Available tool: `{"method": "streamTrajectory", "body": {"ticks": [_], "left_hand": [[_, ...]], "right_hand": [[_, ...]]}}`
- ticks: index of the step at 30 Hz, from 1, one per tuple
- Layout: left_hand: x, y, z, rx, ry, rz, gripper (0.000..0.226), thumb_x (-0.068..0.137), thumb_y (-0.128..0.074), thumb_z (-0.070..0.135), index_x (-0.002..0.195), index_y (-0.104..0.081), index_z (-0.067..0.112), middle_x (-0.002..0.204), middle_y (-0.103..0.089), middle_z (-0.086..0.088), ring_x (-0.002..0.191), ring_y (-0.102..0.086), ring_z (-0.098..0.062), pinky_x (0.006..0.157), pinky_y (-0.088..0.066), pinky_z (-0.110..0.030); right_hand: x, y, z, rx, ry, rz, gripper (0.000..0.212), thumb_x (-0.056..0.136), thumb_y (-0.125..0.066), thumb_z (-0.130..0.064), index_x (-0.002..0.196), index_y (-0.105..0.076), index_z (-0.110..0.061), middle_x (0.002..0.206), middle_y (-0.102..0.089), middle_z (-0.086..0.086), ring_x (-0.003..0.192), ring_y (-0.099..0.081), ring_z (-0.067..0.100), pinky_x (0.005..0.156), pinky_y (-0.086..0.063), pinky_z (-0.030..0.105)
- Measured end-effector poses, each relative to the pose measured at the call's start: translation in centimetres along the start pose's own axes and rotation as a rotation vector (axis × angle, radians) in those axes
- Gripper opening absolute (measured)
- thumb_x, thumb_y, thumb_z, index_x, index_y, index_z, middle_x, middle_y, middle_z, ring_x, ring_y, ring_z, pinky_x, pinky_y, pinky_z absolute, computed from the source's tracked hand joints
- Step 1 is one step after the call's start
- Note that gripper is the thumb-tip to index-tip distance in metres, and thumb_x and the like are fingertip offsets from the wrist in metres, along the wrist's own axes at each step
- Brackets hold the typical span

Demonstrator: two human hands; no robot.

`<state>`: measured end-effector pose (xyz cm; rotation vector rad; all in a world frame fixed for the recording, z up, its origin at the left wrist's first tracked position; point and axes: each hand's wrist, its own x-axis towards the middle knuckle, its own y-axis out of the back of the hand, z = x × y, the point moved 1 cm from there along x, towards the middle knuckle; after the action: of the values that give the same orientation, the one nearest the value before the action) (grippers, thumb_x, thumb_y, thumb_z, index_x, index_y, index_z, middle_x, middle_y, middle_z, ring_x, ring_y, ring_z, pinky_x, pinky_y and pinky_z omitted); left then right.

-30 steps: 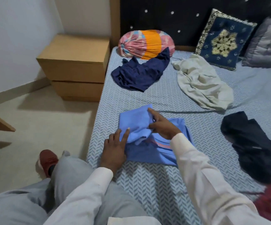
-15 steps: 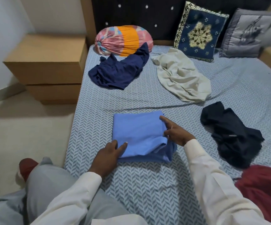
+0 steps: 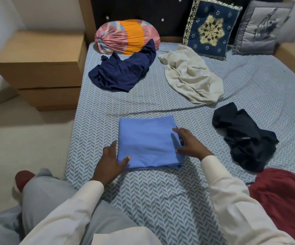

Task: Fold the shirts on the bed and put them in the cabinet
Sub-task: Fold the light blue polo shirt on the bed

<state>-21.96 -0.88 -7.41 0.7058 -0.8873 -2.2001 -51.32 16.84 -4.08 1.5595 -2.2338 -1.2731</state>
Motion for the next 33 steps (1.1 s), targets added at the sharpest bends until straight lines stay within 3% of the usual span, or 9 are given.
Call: {"method": "streamTrajectory", "body": {"ticks": [3, 6, 10, 16, 19, 21, 24, 29, 33], "left_hand": [[1.4, -0.2, 0.9, -0.173, 0.270, -0.015, 0.079, 0.088, -0.064, 0.050, 0.143, -0.031, 0.004, 0.140, -0.046, -0.017, 0.124, -0.050, -0.036, 0.091, -0.046, -0.039], [2.8, -0.5, 0.8, -0.240, 0.384, -0.041, 0.057, 0.078, -0.070, 0.049, 0.109, -0.058, 0.003, 0.113, -0.064, -0.015, 0.102, -0.062, -0.034, 0.074, -0.046, -0.033], [3.1, -0.6, 0.4, -0.510, 0.372, -0.066, 0.027, 0.063, -0.073, 0.033, 0.075, -0.066, 0.010, 0.085, -0.071, -0.014, 0.082, -0.067, -0.030, 0.071, -0.051, -0.038], [4.5, 4.4, -3.2, -0.613, 0.333, -0.005, 0.031, 0.061, -0.083, 0.021, 0.071, -0.063, 0.000, 0.071, -0.064, -0.022, 0.069, -0.059, -0.025, 0.062, -0.047, -0.039], [5.1, 10.3, -4.9, -0.547, 0.334, 0.047, 0.021, 0.071, -0.082, 0.010, 0.070, -0.061, 0.005, 0.065, -0.057, -0.014, 0.066, -0.052, -0.020, 0.054, -0.041, -0.026], [5.6, 13.6, -6.5, -0.373, 0.372, 0.163, 0.018, 0.068, -0.082, 0.016, 0.075, -0.068, 0.009, 0.075, -0.065, -0.014, 0.075, -0.059, -0.023, 0.064, -0.046, -0.030], [5.4, 14.6, -6.8, 0.189, 0.404, 0.298, 0.041, 0.078, -0.073, 0.024, 0.115, -0.065, 0.008, 0.123, -0.057, -0.022, 0.112, -0.054, -0.039, 0.092, -0.046, -0.043], [4.3, 7.8, -3.6, 0.295, 0.171, 0.065, 0.080, 0.091, -0.040, 0.063, 0.155, -0.021, 0.018, 0.161, -0.008, -0.017, 0.148, -0.007, -0.034, 0.119, -0.012, -0.046], [2.7, 3.2, -0.9, 0.395, 0.072, -0.007, 0.082, 0.092, -0.035, 0.069, 0.157, -0.007, 0.026, 0.163, 0.007, -0.010, 0.149, 0.007, -0.033, 0.119, -0.003, -0.049]], "right_hand": [[0.9, -0.3, -0.6, -0.120, 0.024, 0.257, 0.055, 0.087, -0.072, -0.023, 0.139, -0.053, -0.021, 0.137, -0.045, 0.011, 0.117, -0.053, 0.029, 0.094, -0.044, 0.035], [3.6, 0.3, -1.3, -0.098, -0.048, 0.409, 0.055, 0.091, -0.066, -0.031, 0.141, -0.050, -0.018, 0.131, -0.056, 0.018, 0.122, -0.051, 0.036, 0.099, -0.040, 0.041], [7.1, 1.5, -2.3, 0.071, -0.284, 0.260, 0.078, 0.088, -0.070, -0.037, 0.148, -0.031, -0.008, 0.132, -0.057, 0.021, 0.121, -0.056, 0.035, 0.091, -0.047, 0.038], [9.7, 1.8, -4.3, 0.118, -0.431, -0.016, 0.019, 0.075, -0.071, -0.018, 0.083, -0.058, -0.007, 0.066, -0.052, 0.011, 0.057, -0.049, 0.022, 0.058, -0.041, 0.030], [9.4, -0.1, -6.4, 0.351, -0.421, -0.180, 0.015, 0.081, -0.065, -0.007, 0.073, -0.054, -0.012, 0.061, -0.048, 0.005, 0.053, -0.044, 0.015, 0.058, -0.042, 0.026], [9.3, -1.6, -7.6, 0.425, -0.379, -0.261, 0.009, 0.082, -0.063, -0.005, 0.080, -0.056, -0.010, 0.070, -0.055, 0.008, 0.058, -0.055, 0.016, 0.062, -0.052, 0.028], [10.2, -3.2, -8.3, 0.224, -0.256, -0.161, 0.030, 0.075, -0.071, -0.016, 0.102, -0.059, -0.012, 0.088, -0.063, 0.012, 0.075, -0.063, 0.024, 0.070, -0.051, 0.036], [10.3, -5.5, -11.8, 0.023, 0.248, 0.106, 0.029, 0.092, -0.063, -0.018, 0.121, -0.065, -0.018, 0.125, -0.052, 0.009, 0.111, -0.052, 0.021, 0.094, -0.042, 0.031], [11.4, -6.4, -11.0, 0.001, -0.022, 0.077, 0.044, 0.086, -0.067, -0.047, 0.117, -0.059, -0.016, 0.114, -0.062, 0.012, 0.100, -0.062, 0.029, 0.083, -0.052, 0.039]]}}
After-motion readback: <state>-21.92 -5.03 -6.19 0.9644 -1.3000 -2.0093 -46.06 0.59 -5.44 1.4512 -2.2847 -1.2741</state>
